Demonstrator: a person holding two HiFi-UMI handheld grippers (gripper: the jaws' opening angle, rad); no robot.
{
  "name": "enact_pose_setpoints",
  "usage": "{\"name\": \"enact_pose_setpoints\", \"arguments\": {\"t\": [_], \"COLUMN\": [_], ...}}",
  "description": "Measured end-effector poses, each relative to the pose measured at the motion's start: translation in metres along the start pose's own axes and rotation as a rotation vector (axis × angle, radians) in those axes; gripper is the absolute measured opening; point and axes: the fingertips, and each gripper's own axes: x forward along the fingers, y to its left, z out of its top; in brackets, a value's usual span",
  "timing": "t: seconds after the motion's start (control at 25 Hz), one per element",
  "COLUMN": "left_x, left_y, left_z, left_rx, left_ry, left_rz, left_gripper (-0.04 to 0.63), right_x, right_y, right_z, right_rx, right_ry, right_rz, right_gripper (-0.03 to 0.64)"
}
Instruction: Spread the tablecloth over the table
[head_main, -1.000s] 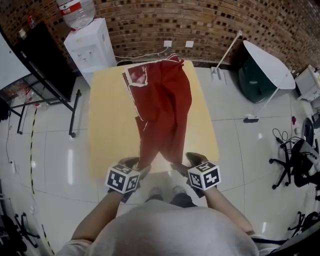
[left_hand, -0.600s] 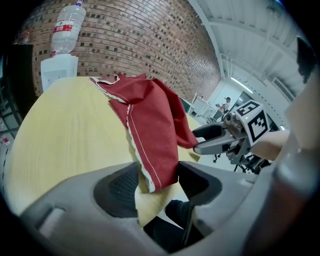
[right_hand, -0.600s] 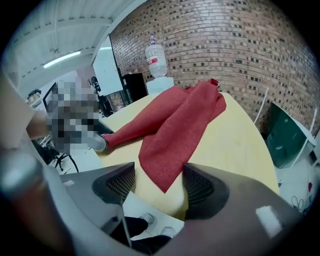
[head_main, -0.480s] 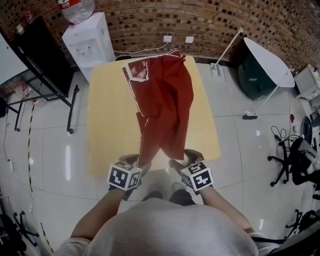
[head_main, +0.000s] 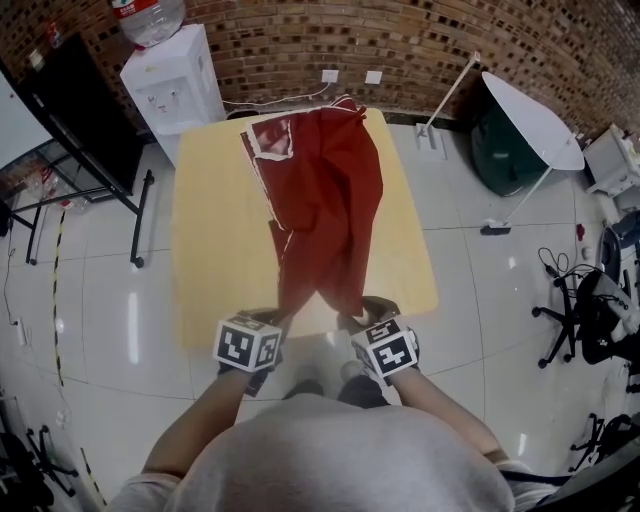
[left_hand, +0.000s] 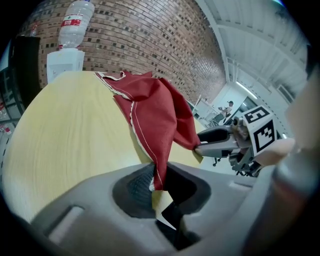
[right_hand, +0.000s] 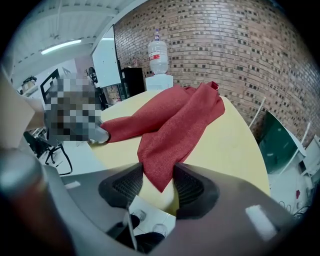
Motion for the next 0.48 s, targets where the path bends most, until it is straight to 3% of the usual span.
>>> {"name": "enact_pose_setpoints", "arguments": {"t": [0.32,0.48], "left_x": [-0.006,-0.016], "left_y": [-0.004,-0.006], "left_z": [0.003,0.009], "left_rx": [-0.024,-0.029], "left_ry": [-0.017,-0.048], "left_rz": [-0.072,-0.096], "left_gripper": [0.029,0.026], "right_x": [0.002,-0.003], "right_y": [-0.001,-0.002], "right_z": [0.001,0.002], "right_rx": [0.067,0.126], "right_ry": [0.018,0.022], "right_rz": [0.024,0.053], "right_gripper": [0.040,0.030]}}
